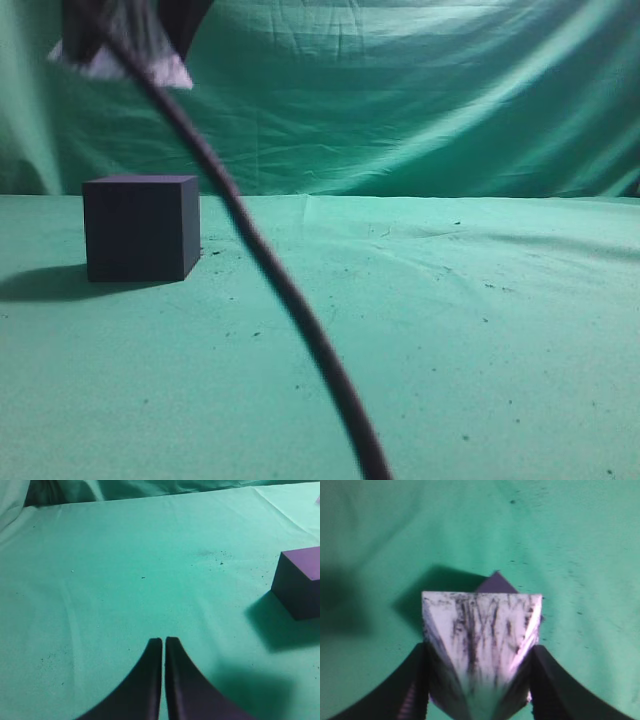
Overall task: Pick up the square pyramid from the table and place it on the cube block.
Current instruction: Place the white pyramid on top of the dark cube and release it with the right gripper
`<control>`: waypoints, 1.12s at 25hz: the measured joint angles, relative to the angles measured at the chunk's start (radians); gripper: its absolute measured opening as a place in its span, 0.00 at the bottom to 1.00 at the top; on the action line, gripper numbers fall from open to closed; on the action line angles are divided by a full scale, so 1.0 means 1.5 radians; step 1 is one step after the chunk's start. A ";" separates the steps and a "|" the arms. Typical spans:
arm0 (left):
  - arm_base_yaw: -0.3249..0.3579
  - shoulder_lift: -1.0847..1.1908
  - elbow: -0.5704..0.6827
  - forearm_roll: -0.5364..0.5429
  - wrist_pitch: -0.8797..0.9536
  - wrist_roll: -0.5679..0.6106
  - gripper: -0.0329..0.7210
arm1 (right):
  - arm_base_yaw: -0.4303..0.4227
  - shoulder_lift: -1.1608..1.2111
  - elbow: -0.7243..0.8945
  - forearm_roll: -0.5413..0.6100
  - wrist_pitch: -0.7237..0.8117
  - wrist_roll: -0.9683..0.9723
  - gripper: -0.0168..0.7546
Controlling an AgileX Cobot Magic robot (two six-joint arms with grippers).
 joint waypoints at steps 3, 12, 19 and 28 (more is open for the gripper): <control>0.000 0.000 0.000 0.000 0.000 0.000 0.04 | 0.004 0.048 -0.034 0.000 0.011 0.000 0.51; 0.000 0.000 0.000 0.000 0.000 0.000 0.04 | 0.004 0.109 -0.050 -0.057 0.015 0.006 0.51; 0.000 0.000 0.000 0.000 0.000 0.000 0.04 | 0.002 0.111 -0.055 -0.057 0.012 0.032 0.51; 0.000 0.000 0.000 0.000 0.000 0.000 0.04 | 0.003 0.111 -0.208 -0.034 0.091 0.034 0.82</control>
